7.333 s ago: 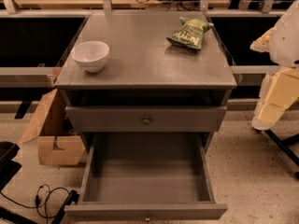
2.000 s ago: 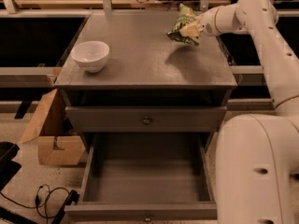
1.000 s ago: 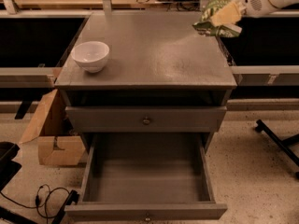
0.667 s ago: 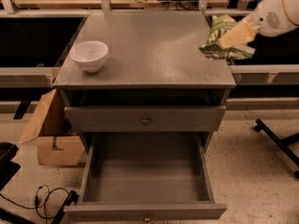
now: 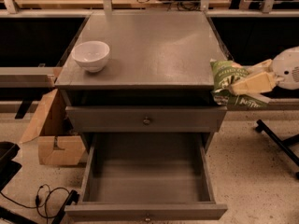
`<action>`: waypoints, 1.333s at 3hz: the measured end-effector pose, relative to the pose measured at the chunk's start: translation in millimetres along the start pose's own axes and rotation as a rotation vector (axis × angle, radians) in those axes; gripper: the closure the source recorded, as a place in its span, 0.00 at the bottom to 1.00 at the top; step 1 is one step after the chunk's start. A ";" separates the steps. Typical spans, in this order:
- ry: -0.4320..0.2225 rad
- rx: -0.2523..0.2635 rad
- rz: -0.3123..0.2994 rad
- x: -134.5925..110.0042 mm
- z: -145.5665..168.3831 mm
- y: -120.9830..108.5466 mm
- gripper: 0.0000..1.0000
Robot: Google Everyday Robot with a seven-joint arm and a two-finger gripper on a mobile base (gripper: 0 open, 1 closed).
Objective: Place green jalapeno chip bag into middle drawer
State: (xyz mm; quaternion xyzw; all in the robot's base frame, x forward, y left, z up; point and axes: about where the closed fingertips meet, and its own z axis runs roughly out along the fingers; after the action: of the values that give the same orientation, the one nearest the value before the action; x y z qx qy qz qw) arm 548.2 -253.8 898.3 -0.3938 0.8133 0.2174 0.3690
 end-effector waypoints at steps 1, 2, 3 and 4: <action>-0.020 0.003 -0.005 4.6 -8.7 1.0 1.00; 0.007 0.006 -0.013 5.4 -1.3 3.1 1.00; 0.054 0.008 -0.056 8.7 16.2 25.9 1.00; 0.132 -0.040 -0.019 44.1 65.8 64.4 1.00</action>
Offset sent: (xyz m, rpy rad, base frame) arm -0.0046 0.0016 -0.0087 -0.0524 0.0045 0.0017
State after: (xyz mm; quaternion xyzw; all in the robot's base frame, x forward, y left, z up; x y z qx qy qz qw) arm 506.4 -194.3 826.7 -0.4222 0.8276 0.2037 0.3088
